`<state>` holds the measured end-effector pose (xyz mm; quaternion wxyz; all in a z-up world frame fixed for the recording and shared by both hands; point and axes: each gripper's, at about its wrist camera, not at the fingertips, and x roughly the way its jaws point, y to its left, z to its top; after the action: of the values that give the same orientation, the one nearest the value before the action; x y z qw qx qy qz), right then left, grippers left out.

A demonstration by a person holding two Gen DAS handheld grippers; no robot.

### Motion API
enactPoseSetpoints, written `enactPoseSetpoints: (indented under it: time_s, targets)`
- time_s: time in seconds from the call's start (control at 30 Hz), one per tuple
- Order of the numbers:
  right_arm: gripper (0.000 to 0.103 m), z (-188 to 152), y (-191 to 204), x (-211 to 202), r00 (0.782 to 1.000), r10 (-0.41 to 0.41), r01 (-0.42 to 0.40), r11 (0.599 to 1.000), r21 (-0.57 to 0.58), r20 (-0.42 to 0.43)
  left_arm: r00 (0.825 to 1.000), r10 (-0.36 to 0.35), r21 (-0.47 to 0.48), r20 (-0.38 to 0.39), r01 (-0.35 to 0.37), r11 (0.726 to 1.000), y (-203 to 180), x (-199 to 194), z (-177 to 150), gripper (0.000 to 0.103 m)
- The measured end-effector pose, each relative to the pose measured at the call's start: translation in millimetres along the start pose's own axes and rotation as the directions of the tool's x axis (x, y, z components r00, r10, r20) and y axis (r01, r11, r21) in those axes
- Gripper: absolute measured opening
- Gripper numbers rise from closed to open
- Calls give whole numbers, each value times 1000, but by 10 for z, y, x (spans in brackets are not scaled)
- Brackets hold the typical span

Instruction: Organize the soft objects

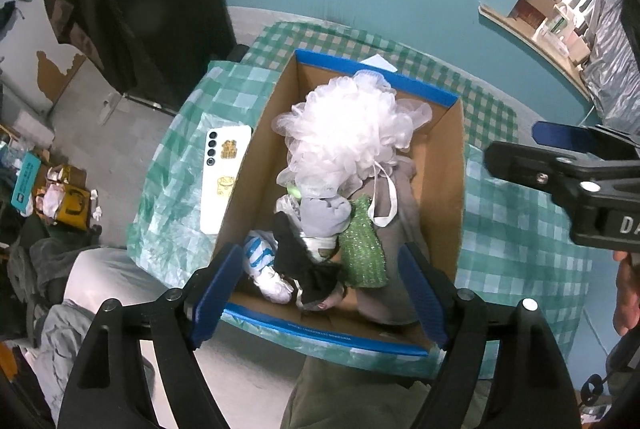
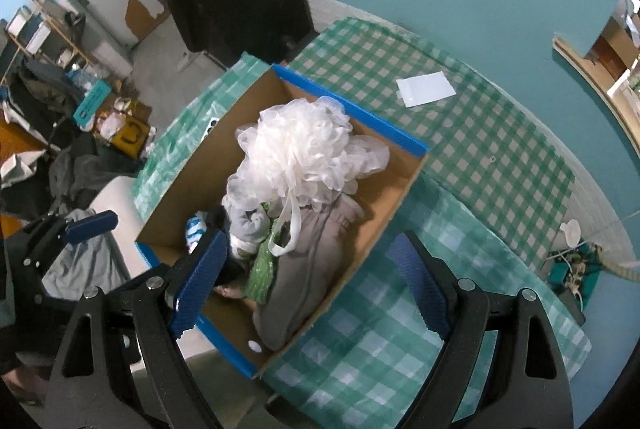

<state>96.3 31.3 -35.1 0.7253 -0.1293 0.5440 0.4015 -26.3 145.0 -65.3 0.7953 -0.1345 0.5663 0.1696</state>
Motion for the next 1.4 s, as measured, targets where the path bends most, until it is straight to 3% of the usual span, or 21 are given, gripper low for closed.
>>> enactPoseSetpoints:
  time_s: [0.5,0.73,1.4]
  targets:
    - [87,-342,-250,-662,993,-40,29,995,94,110,999,-17,30,51,15,999,-327,-402,-30,87]
    - [87,-460,-369,-928,985,-66,44,990,136,161,996,-18,92,84,10,996,-536,-587,-5,92]
    - [87,-609,-567,-1211,970,-128,80,970,230,204,985,-97,108,141,82,991,-788,-870,48,100]
